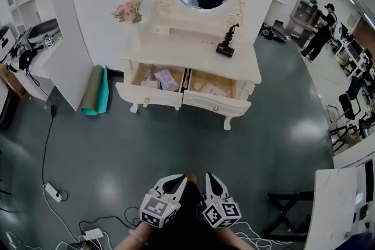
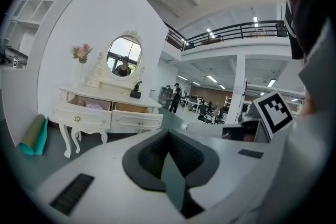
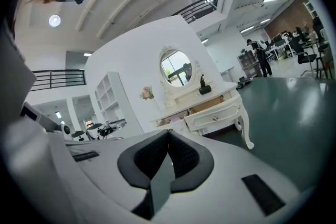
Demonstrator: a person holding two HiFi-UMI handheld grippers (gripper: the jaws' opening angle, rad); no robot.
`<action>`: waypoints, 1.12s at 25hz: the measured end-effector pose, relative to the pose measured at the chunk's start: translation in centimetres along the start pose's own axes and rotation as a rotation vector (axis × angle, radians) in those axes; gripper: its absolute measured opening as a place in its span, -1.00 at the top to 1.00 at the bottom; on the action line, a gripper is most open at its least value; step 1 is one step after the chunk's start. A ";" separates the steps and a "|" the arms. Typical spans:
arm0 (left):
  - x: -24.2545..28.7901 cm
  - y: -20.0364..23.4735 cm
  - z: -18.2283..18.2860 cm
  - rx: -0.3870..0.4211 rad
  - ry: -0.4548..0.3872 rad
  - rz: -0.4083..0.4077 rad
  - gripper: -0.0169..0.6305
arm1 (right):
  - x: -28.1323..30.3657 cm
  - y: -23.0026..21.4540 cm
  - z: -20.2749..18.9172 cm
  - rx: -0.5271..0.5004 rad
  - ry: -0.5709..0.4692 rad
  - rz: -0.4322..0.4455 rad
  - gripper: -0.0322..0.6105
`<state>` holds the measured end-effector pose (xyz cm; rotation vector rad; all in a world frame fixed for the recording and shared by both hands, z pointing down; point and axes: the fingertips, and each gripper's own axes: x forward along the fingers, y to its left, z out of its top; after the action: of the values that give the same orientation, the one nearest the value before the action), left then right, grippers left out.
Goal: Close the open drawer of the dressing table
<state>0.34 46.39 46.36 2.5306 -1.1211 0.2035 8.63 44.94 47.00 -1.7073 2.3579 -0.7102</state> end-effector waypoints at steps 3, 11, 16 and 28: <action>1.0 0.9 0.6 -0.011 0.001 0.017 0.89 | 1.8 -0.4 0.7 0.007 0.000 0.008 0.88; 5.0 3.0 3.0 -0.013 -0.006 0.046 0.89 | 6.6 -1.4 2.6 0.007 0.023 0.071 0.88; 8.0 5.0 4.2 -0.030 -0.003 0.067 0.89 | 9.7 -3.3 4.0 -0.002 0.046 0.062 0.88; 15.9 8.5 6.8 -0.040 0.014 0.071 0.89 | 17.1 -8.7 8.5 0.017 0.004 0.057 0.88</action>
<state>4.71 27.64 46.73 2.4538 -1.1984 0.2145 13.42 24.56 46.13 -1.6260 2.3866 -0.7226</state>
